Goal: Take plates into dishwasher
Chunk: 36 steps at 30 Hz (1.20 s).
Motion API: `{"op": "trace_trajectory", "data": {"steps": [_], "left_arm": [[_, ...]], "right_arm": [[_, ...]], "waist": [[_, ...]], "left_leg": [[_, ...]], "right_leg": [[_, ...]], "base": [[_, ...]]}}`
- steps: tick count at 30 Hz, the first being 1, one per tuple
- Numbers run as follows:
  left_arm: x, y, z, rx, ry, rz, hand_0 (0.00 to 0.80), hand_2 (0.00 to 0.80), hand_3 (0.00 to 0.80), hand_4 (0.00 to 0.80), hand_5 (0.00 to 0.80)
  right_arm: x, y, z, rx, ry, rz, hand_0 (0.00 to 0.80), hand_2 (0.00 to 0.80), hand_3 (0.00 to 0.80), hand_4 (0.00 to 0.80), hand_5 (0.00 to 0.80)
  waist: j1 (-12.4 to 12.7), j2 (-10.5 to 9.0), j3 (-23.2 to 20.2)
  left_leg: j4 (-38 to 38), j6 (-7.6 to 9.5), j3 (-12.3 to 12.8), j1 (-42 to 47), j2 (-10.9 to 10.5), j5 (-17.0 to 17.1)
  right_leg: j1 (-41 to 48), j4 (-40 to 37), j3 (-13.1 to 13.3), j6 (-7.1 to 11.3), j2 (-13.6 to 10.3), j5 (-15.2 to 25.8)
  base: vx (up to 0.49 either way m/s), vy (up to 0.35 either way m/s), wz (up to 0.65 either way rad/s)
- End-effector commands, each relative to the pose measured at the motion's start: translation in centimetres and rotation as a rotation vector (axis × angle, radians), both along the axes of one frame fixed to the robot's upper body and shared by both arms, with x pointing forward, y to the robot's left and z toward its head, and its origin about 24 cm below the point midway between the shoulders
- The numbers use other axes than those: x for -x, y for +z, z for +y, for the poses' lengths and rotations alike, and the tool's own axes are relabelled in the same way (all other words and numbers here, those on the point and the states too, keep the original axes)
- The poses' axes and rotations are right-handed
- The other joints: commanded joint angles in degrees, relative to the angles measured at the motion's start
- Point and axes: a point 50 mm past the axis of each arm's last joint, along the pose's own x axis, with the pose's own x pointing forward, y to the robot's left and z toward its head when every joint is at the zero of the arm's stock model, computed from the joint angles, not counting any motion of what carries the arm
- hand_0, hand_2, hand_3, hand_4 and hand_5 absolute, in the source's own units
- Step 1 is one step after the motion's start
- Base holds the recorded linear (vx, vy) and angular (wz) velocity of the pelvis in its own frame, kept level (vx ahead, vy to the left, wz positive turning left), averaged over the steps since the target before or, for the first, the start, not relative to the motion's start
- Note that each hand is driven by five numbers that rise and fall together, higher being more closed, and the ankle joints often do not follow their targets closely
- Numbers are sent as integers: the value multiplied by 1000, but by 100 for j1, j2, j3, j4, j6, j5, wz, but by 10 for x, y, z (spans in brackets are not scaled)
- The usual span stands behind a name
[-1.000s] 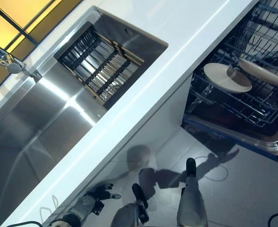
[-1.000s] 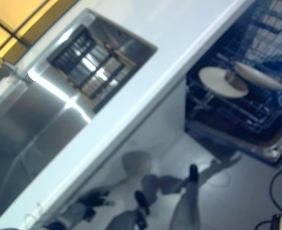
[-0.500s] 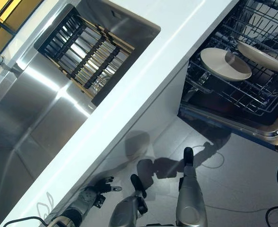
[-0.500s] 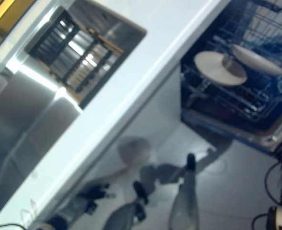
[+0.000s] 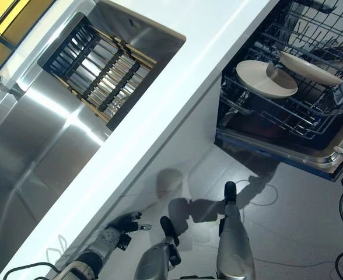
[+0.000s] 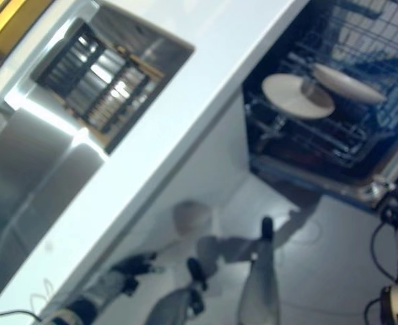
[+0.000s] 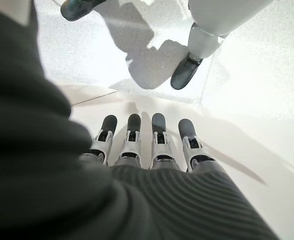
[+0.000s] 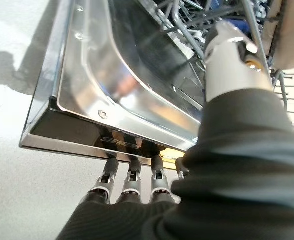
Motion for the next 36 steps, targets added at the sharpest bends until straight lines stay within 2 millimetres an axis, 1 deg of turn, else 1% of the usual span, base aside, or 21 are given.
{"op": "trace_trajectory", "data": {"steps": [1, 7, 12, 15, 19, 26, 30, 36], "left_arm": [[-39, 36, 45, -132, 19, -97, 0, 0, 0, 0, 0], [-38, 34, 41, -135, -5, -85, 0, 0, 0, 0, 0], [-35, 30, 36, -129, -24, -73, 0, 0, 0, 0, 0], [-36, 29, 32, -126, -33, -69, 0, 0, 0, 0, 0], [-37, 28, 29, -120, -42, -68, 0, 0, 0, 0, 0], [-35, 25, 18, -93, -55, -61, 0, 0, 0, 0, 0], [-34, 22, 14, -89, -60, -55, 0, 0, 0, 0, 0], [-31, 19, 8, -75, -67, -50, 0, 0, 0, 0, 0]], "right_arm": [[-80, 27, 91, -38, 466, -137, 0, 0, 0, 0, 0], [-97, 38, 115, -26, 532, -152, 0, 0, 0, 0, 0], [-104, 41, 130, -8, 598, -135, 0, 0, 0, 0, 0], [-110, 45, 142, -5, 630, -143, 0, 0, 0, 0, 0], [-113, 50, 149, -1, 655, -149, 0, 0, 0, 0, 0], [-121, 61, 164, 13, 704, -169, 0, 0, 0, 0, 0], [-123, 62, 173, 12, 721, -179, 0, 0, 0, 0, 0], [-126, 69, 186, 9, 768, -221, 0, 0, 0, 0, 0]], "waist": [[429, -196, -96], [495, -181, -125], [525, -159, -158], [529, -145, -163], [540, -102, -166], [557, 32, -146], [571, 47, -139], [609, 75, -113]], "left_leg": [[901, 400, -311, -856, -13, -45], [822, 381, -344, -800, -20, -14], [756, 357, -338, -717, -9, 7], [756, 345, -338, -703, -1, 17], [769, 338, -346, -698, -11, 15], [725, 333, -361, -671, -76, 40], [686, 329, -366, -641, -94, 54], [675, 328, -372, -621, -105, 62]], "right_leg": [[207, 1135, -139, 4, -179, -1047], [309, 1007, -165, 23, -173, -1004], [401, 923, -177, 31, -198, -983], [411, 919, -174, 30, -226, -978], [426, 922, -176, 30, -257, -984], [435, 918, -159, 40, -347, -983], [457, 902, -177, 53, -378, -970], [477, 904, -215, 56, -423, -961]], "base": [[-5, -35, -13], [5, -5, -10], [12, 11, -8], [15, 25, -20], [17, 28, 6], [24, 52, -14], [30, 24, -10], [37, 29, 0]]}}
